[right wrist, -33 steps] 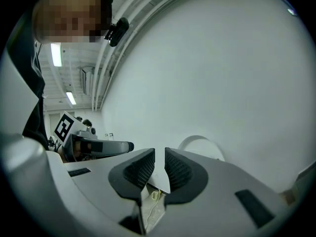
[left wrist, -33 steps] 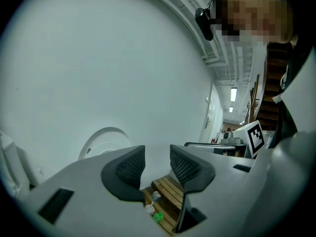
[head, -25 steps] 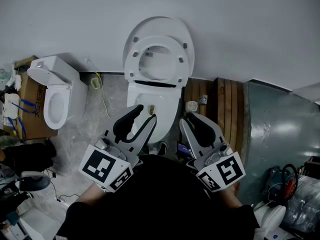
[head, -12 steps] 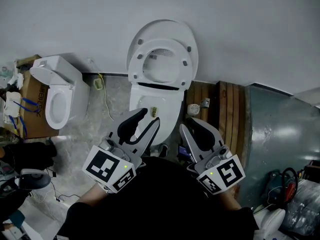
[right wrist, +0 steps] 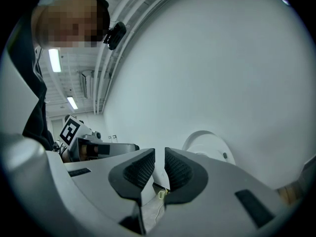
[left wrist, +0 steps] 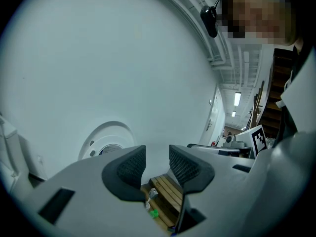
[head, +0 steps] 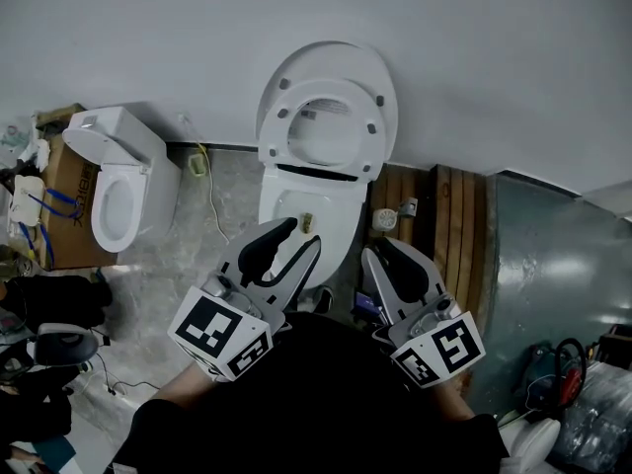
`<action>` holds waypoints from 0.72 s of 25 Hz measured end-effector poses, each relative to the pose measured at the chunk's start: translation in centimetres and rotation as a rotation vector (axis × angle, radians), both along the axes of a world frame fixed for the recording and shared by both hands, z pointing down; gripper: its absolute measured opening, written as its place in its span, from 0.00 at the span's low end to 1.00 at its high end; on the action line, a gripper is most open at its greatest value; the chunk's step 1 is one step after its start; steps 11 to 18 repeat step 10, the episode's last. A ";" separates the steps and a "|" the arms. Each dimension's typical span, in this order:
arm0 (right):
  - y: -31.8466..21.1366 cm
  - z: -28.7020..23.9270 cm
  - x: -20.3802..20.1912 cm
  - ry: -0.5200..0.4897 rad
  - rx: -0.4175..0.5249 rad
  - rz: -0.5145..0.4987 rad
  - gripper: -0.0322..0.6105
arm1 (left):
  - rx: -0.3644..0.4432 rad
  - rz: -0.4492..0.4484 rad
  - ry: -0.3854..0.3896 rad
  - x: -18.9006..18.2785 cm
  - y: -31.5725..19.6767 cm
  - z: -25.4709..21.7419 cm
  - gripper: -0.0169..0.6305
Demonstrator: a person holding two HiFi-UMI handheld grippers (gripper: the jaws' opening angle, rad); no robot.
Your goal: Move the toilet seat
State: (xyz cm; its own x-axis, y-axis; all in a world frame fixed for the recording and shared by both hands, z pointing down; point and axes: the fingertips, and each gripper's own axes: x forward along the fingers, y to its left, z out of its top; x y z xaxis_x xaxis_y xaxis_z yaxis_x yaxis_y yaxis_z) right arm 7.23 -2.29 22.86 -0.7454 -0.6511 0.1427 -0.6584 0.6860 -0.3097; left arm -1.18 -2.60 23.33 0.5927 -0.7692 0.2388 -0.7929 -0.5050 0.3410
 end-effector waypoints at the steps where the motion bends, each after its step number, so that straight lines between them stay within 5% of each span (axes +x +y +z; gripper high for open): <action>1: -0.1 0.0 0.1 -0.002 -0.003 0.005 0.18 | -0.002 -0.001 0.001 0.0 0.0 0.1 0.27; 18: 0.4 0.6 0.0 0.006 -0.030 -0.013 0.18 | -0.012 0.001 0.006 0.3 0.1 0.3 0.27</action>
